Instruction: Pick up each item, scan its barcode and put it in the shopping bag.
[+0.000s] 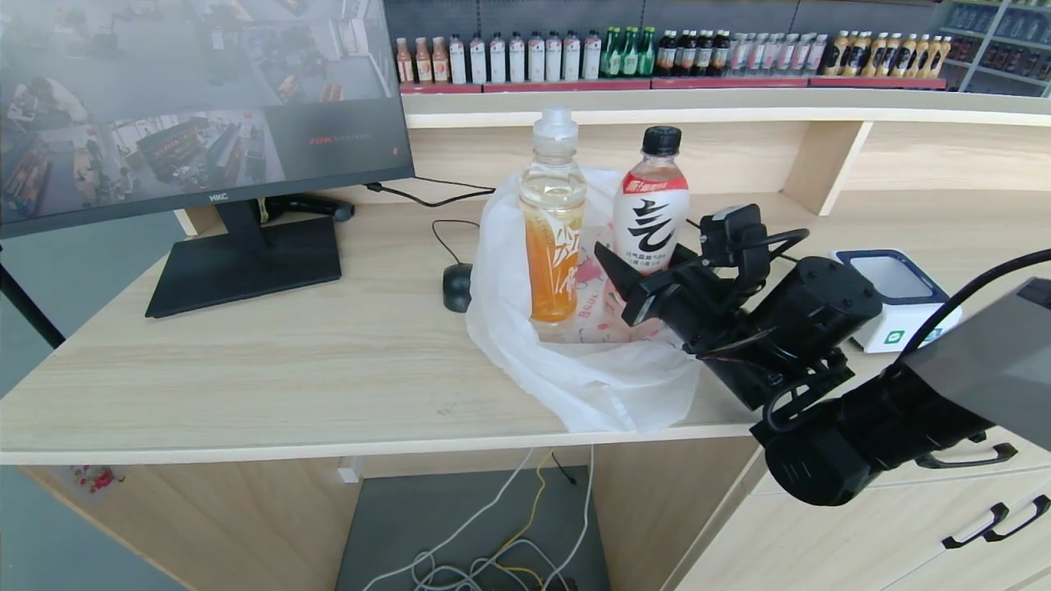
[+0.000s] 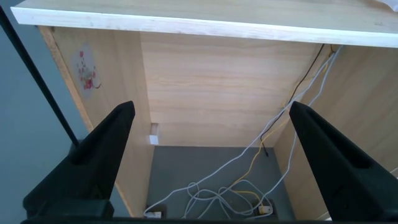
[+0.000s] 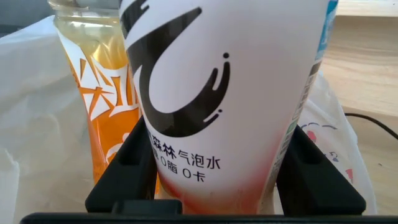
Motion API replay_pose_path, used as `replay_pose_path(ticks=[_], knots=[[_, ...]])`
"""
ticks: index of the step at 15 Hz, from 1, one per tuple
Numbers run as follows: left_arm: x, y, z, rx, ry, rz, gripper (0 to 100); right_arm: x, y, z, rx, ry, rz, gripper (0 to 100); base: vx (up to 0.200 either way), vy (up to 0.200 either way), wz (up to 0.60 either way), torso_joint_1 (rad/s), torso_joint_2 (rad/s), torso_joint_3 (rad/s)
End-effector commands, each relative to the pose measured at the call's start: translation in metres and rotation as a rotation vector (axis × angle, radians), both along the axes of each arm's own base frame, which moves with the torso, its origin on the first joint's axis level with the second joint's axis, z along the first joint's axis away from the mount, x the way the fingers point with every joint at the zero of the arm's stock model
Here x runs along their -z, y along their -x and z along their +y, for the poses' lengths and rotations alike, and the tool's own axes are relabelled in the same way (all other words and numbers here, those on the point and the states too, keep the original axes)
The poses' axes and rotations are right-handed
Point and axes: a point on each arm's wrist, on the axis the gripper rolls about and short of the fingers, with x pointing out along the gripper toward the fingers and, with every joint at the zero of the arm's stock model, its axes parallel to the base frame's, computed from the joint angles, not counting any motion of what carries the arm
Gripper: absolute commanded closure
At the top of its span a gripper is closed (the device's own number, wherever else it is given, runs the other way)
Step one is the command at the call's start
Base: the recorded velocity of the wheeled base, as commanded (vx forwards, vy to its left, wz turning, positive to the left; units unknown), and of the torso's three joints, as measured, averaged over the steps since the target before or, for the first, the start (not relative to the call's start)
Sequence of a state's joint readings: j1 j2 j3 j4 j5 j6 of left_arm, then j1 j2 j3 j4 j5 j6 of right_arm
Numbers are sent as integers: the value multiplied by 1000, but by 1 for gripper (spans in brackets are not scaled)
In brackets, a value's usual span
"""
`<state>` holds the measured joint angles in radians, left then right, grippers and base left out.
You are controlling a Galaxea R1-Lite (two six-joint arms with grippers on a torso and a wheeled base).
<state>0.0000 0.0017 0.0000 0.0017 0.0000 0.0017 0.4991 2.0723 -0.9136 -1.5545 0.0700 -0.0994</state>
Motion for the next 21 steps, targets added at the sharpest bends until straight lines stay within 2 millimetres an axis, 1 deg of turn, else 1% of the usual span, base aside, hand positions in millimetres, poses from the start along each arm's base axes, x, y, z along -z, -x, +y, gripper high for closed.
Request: replay_pose_path(ticks=[1, 5, 9, 13, 21], knots=[[0, 0, 0, 0, 0, 0, 0, 9, -5, 2, 0, 10, 17, 100, 0, 0, 0, 0, 0, 0], [0, 0, 0, 0, 0, 0, 0, 15, -8, 3, 3, 16, 30, 100, 0, 0, 0, 0, 0, 0], [0, 0, 0, 0, 0, 0, 0, 19, -8, 3, 4, 20, 41, 100, 0, 0, 0, 0, 0, 0], [0, 0, 0, 0, 0, 0, 0, 25, -3, 1, 4, 37, 67, 100, 0, 0, 0, 0, 0, 0], [0, 0, 0, -2, 0, 0, 0, 22, 1, 0, 2, 33, 66, 100, 0, 0, 0, 0, 0, 0]])
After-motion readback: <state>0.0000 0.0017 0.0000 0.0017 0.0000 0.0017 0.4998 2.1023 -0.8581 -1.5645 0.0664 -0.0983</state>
